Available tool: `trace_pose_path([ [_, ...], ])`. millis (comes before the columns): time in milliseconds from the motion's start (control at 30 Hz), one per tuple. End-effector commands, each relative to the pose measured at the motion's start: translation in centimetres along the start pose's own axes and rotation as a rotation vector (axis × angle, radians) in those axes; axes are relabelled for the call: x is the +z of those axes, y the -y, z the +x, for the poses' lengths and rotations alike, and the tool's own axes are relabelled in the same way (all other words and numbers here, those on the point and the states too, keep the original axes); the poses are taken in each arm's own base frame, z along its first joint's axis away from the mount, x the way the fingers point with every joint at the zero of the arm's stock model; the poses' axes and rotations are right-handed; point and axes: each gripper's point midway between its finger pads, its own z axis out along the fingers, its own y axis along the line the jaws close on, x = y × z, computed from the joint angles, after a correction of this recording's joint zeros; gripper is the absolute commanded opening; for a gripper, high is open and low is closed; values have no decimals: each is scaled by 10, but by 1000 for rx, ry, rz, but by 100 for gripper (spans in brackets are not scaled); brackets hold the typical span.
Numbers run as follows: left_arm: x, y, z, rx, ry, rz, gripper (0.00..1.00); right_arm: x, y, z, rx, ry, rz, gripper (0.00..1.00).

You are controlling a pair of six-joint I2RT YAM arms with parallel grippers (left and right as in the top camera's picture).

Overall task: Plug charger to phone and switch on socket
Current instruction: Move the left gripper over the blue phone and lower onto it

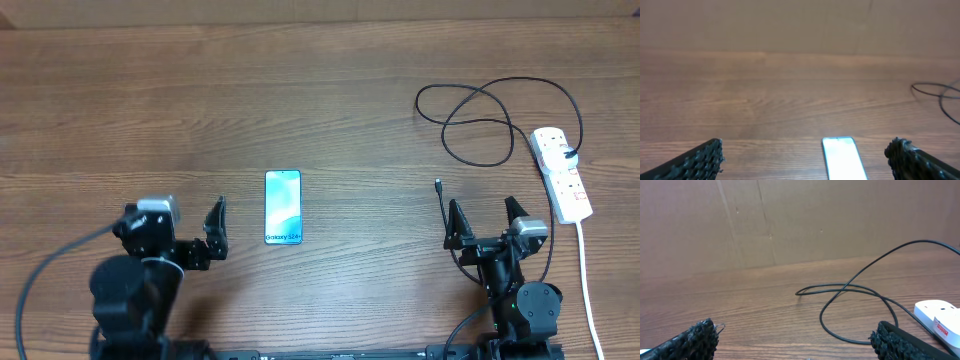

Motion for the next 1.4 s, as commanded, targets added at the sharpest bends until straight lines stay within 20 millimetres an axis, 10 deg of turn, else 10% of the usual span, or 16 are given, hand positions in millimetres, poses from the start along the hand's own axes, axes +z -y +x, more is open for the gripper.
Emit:
trace_pose_path([
  [0,-3,12,-32,8,-14,57,100,0,2,1,-1,6,11,100],
  [500,14,67,-88,16,-392,204,100,0,2,1,-1,6,11,100],
  [1100,75,127,-10,67,-827,241,100,0,2,1,-1,6,11,100],
  [1367,112,116,38,-62,-1001,62,100,0,2,1,-1,6,11,100],
])
